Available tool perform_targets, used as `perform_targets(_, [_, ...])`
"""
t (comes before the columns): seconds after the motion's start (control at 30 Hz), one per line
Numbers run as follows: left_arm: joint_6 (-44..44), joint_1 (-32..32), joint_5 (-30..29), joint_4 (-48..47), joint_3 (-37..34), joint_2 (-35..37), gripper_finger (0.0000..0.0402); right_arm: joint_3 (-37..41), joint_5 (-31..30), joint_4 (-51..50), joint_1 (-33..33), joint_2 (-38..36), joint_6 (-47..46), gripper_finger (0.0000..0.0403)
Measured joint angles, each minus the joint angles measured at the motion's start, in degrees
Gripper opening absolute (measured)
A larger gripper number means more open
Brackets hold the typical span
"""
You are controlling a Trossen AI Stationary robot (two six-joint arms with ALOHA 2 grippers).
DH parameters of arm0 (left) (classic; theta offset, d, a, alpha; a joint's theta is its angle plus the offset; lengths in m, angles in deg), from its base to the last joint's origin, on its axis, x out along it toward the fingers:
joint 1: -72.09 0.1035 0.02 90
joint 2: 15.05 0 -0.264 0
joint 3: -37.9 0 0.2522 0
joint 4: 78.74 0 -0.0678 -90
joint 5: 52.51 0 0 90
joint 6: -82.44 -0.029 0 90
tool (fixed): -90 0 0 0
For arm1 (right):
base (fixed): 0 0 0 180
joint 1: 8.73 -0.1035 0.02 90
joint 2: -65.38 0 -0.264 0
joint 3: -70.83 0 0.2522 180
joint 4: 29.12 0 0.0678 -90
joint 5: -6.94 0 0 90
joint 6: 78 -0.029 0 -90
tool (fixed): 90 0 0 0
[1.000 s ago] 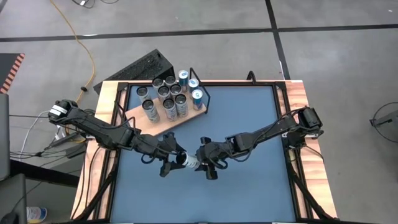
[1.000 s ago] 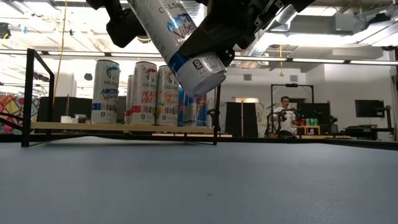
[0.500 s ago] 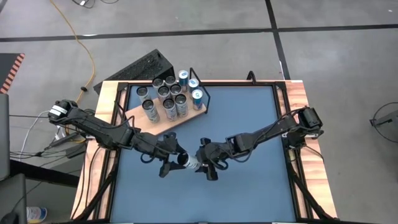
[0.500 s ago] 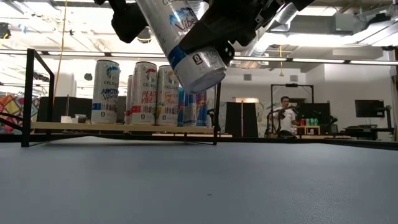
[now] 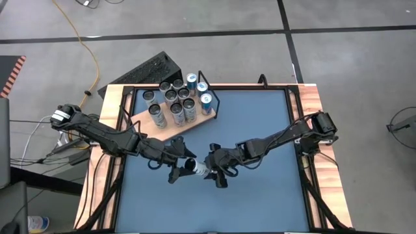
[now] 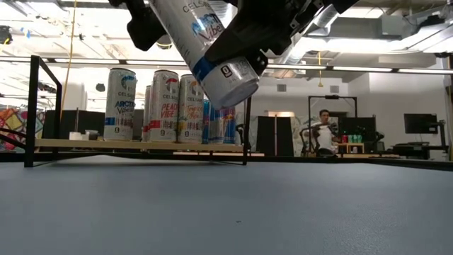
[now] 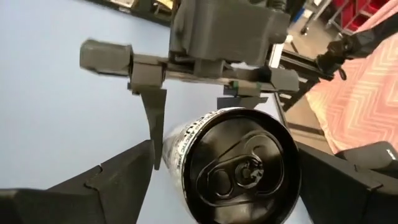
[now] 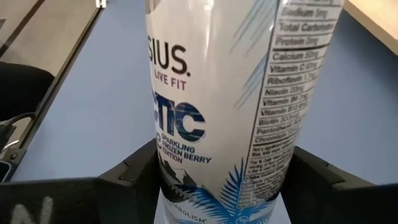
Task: Place canned beverage on shelf
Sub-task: Put the white and blue soda can on the shelf aligned with the other white and blue soda cans
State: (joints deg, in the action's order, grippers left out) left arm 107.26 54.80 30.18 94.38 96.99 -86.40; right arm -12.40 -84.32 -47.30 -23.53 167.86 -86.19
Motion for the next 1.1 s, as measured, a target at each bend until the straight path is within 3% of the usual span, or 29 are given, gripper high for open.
perform_targets(0.47, [3.72, 0.64, -0.50, -4.63, 0.00, 0.00, 0.0331, 0.04, -0.22, -0.56, 0.39, 0.00, -1.05, 0.0260])
perform_targets(0.8, [4.77, 0.64, -0.12, -4.87, 0.00, 0.00, 0.0260, 0.04, -0.34, -1.22, 0.39, 0.00, -1.33, 0.0260])
perform_targets(1.1, [4.57, 0.66, -0.07, -4.87, 0.00, -0.09, 0.0257, -0.02, 0.41, -2.40, 0.39, 0.00, -1.49, 0.0260])
